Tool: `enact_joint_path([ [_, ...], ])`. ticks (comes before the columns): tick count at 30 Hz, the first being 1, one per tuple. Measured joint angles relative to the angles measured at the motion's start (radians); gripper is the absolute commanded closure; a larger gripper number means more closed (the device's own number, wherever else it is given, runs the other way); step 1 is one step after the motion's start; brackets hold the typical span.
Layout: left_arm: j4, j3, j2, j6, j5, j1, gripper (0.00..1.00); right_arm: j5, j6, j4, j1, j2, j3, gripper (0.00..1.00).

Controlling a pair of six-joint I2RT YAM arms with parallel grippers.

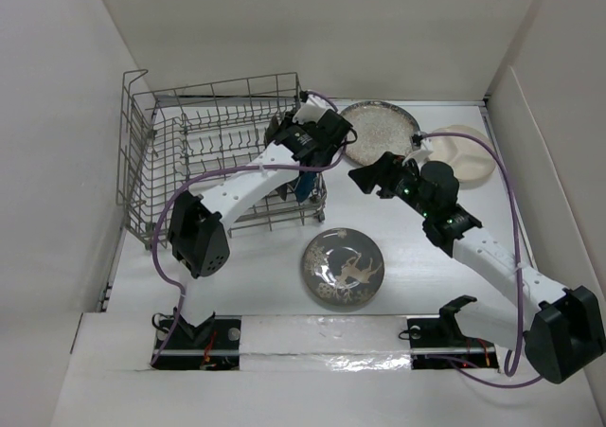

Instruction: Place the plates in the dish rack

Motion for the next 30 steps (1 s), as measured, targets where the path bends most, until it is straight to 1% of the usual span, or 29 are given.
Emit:
enact_joint_path([
  [3, 0.018, -0.027, 0.002, -0.001, 0.002, -0.002, 1.0, 0.007, -0.003, 0.0, 0.0, 0.0, 0.0, 0.22],
  [4, 0.024, -0.037, 0.006, 0.001, -0.004, -0.002, 0.94, 0.009, -0.004, 0.0, 0.0, 0.0, 0.0, 0.22],
  [5, 0.039, -0.038, 0.009, 0.008, -0.006, -0.002, 0.8, 0.011, -0.005, 0.0, 0.0, 0.0, 0.0, 0.22],
  [7, 0.045, -0.049, 0.009, 0.018, 0.012, -0.002, 0.69, 0.016, -0.006, 0.0, 0.0, 0.0, 0.0, 0.22],
  [8, 0.048, -0.059, 0.009, 0.018, 0.024, -0.002, 0.61, 0.02, -0.007, 0.0, 0.0, 0.0, 0.0, 0.22],
  [11, 0.056, -0.091, 0.008, 0.032, 0.062, -0.002, 0.5, 0.037, -0.008, 0.0, 0.002, -0.002, 0.0, 0.22],
  [13, 0.062, -0.094, 0.008, 0.04, 0.079, -0.002, 0.46, 0.049, -0.011, -0.001, 0.006, -0.003, 0.0, 0.22],
  [14, 0.068, -0.094, 0.005, 0.042, 0.087, -0.002, 0.41, 0.054, -0.013, -0.001, 0.007, -0.005, 0.0, 0.22],
  [16, 0.074, -0.094, -0.01, 0.047, 0.104, -0.002, 0.37, 0.066, -0.016, -0.002, 0.008, -0.009, 0.0, 0.24],
  [17, 0.076, -0.094, -0.021, 0.048, 0.111, -0.002, 0.34, 0.074, -0.018, -0.002, 0.008, -0.011, 0.0, 0.3],
  [19, 0.087, -0.096, -0.058, 0.052, 0.125, -0.002, 0.31, 0.09, -0.023, -0.004, 0.008, -0.017, 0.0, 0.39],
  [20, 0.105, -0.098, -0.082, 0.055, 0.135, -0.002, 0.3, 0.1, -0.024, -0.005, 0.008, -0.02, 0.0, 0.57],
  [21, 0.113, -0.103, -0.114, 0.056, 0.139, -0.002, 0.3, 0.112, -0.029, -0.006, 0.008, -0.023, 0.0, 0.66],
  [22, 0.132, -0.112, -0.153, 0.056, 0.157, -0.002, 0.3, 0.128, -0.026, -0.009, 0.008, -0.026, 0.0, 0.71],
  [23, 0.151, -0.119, -0.19, 0.058, 0.175, -0.002, 0.3, 0.131, -0.026, -0.009, 0.008, -0.027, 0.0, 0.83],
  [25, 0.22, -0.153, -0.295, 0.061, 0.219, -0.002, 0.32, 0.167, -0.03, -0.019, -0.004, -0.029, 0.0, 0.96],
  [26, 0.258, -0.177, -0.355, 0.061, 0.24, -0.002, 0.37, 0.179, -0.03, -0.029, -0.014, -0.029, 0.0, 1.0],
  [27, 0.292, -0.203, -0.42, 0.06, 0.265, -0.002, 0.42, 0.191, -0.029, -0.038, -0.029, -0.029, 0.0, 1.0],
  [28, 0.328, -0.231, -0.484, 0.059, 0.296, -0.002, 0.52, 0.203, -0.026, -0.049, -0.045, -0.03, 0.0, 1.0],
  [29, 0.361, -0.258, -0.547, 0.055, 0.328, -0.002, 0.7, 0.214, -0.022, -0.063, -0.06, -0.031, -0.001, 1.0],
  [30, 0.385, -0.279, -0.603, 0.047, 0.357, -0.002, 0.8, 0.222, -0.019, -0.069, -0.08, -0.037, -0.008, 1.0],
])
